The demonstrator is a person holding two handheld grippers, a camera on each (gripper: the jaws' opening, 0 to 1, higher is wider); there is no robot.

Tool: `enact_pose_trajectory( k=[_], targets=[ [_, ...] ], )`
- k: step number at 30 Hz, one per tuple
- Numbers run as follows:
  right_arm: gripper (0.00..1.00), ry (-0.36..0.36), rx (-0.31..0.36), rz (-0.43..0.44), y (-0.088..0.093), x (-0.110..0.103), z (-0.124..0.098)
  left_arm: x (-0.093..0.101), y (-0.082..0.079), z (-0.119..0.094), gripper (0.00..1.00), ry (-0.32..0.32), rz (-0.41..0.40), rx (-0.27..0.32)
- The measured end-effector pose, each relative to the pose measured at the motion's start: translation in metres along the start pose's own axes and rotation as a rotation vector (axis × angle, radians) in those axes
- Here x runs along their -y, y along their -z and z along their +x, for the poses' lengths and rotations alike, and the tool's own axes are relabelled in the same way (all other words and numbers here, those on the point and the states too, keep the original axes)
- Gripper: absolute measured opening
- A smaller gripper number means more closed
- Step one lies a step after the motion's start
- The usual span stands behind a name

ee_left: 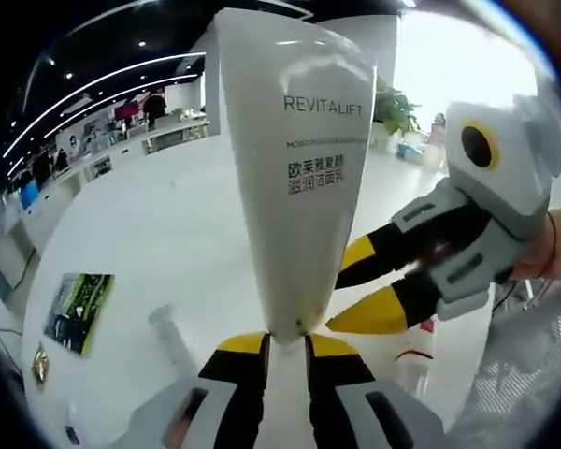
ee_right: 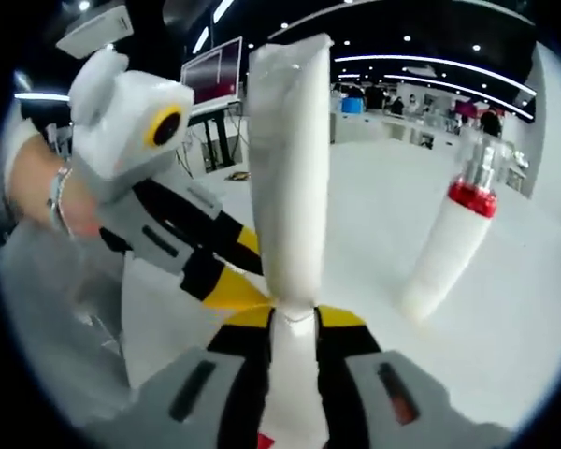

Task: Arrange the skincare products in the storage area until every visible bottle or jar stands upright without overlapping.

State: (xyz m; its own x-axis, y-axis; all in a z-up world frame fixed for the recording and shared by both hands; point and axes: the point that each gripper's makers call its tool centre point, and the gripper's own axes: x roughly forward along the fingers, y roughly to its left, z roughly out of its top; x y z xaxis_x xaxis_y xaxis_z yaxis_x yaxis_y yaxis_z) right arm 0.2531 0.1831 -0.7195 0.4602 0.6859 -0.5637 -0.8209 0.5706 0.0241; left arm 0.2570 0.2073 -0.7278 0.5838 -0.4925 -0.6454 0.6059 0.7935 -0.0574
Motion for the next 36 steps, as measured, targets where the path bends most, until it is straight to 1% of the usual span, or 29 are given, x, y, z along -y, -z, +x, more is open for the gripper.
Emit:
enact_pose_trajectory(
  k=[2,8,12,17,20,23,28,29,33,34,36],
  targets=[
    [0.18,0.008,-0.001,0.005,0.000,0.006,0.002,-0.001,-0.003,0.004,0.16,-0.003,-0.007,0.005],
    [0.18,0.033,-0.012,0.000,-0.002,0.021,0.006,-0.007,-0.012,0.018,0.16,-0.019,-0.068,0.015],
    [0.18,0.046,-0.014,-0.002,-0.005,0.028,0.008,-0.009,-0.014,0.022,0.16,-0.028,-0.081,0.016],
    [0.18,0.067,-0.013,0.009,-0.008,0.036,0.010,-0.016,-0.019,0.028,0.16,-0.038,-0.123,0.021],
    [0.18,0.088,-0.014,0.025,-0.008,0.042,0.012,-0.019,-0.022,0.033,0.16,-0.045,-0.141,0.016],
    [0.18,0.113,-0.014,0.044,-0.009,0.049,0.013,-0.022,-0.026,0.038,0.15,-0.061,-0.132,0.018],
    [0.18,0.133,-0.021,0.059,-0.010,0.056,0.017,-0.025,-0.031,0.045,0.15,-0.066,-0.151,0.019],
    [0.18,0.140,-0.027,0.075,-0.008,0.059,0.018,-0.026,-0.032,0.047,0.15,-0.069,-0.167,0.015],
    [0.17,0.163,-0.045,0.119,-0.005,0.066,0.018,-0.027,-0.032,0.052,0.15,-0.081,-0.188,0.013],
    [0.17,0.176,-0.044,0.137,-0.005,0.069,0.017,-0.027,-0.031,0.053,0.15,-0.084,-0.191,0.013],
    [0.17,0.168,-0.032,0.159,-0.007,0.069,0.017,-0.027,-0.030,0.054,0.15,-0.087,-0.191,0.013]
  ],
)
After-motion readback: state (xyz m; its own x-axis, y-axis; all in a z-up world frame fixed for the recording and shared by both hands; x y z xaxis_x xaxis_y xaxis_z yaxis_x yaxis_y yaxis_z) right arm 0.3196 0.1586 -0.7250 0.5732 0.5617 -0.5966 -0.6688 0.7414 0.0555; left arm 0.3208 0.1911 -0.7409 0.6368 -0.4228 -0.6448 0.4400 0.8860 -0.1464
